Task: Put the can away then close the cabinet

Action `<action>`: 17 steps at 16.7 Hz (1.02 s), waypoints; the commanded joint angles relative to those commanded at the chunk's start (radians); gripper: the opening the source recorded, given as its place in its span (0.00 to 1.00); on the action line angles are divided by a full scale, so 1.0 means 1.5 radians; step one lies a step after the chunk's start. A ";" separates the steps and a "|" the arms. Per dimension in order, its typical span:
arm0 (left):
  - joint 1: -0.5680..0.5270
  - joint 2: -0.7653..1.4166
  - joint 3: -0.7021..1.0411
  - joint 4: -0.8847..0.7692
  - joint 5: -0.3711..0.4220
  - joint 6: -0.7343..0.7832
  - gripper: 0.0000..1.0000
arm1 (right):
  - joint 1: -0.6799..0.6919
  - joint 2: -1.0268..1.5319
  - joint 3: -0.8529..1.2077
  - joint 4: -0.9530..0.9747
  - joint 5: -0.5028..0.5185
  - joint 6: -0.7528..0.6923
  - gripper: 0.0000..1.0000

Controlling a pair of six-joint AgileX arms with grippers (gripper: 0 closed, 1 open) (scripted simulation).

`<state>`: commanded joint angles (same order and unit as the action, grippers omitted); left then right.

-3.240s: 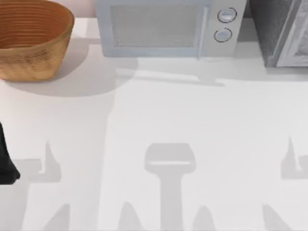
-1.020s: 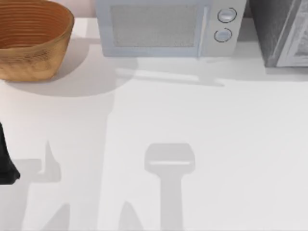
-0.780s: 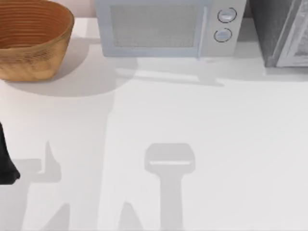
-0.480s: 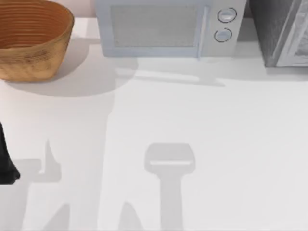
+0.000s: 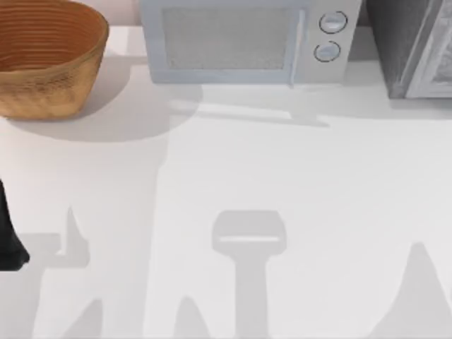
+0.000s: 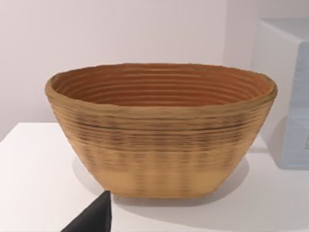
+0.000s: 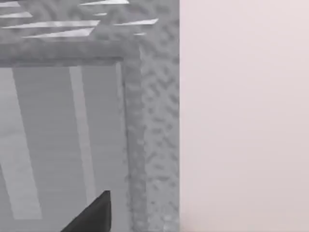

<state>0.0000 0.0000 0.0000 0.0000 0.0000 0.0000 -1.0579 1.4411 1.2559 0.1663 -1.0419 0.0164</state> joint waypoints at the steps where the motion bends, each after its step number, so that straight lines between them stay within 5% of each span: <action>1: 0.000 0.000 0.000 0.000 0.000 0.000 1.00 | 0.000 -0.009 0.051 -0.061 0.000 0.000 1.00; 8: 0.000 0.000 0.000 0.000 0.000 0.000 1.00 | 0.010 -0.063 0.302 -0.348 0.005 0.003 1.00; 17: 0.000 0.000 0.000 0.000 0.000 0.000 1.00 | 0.030 -0.065 0.328 -0.369 0.023 0.004 1.00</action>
<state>0.0000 0.0000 0.0000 0.0000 0.0000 0.0000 -1.0135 1.3436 1.7472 -0.3873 -1.0080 0.0227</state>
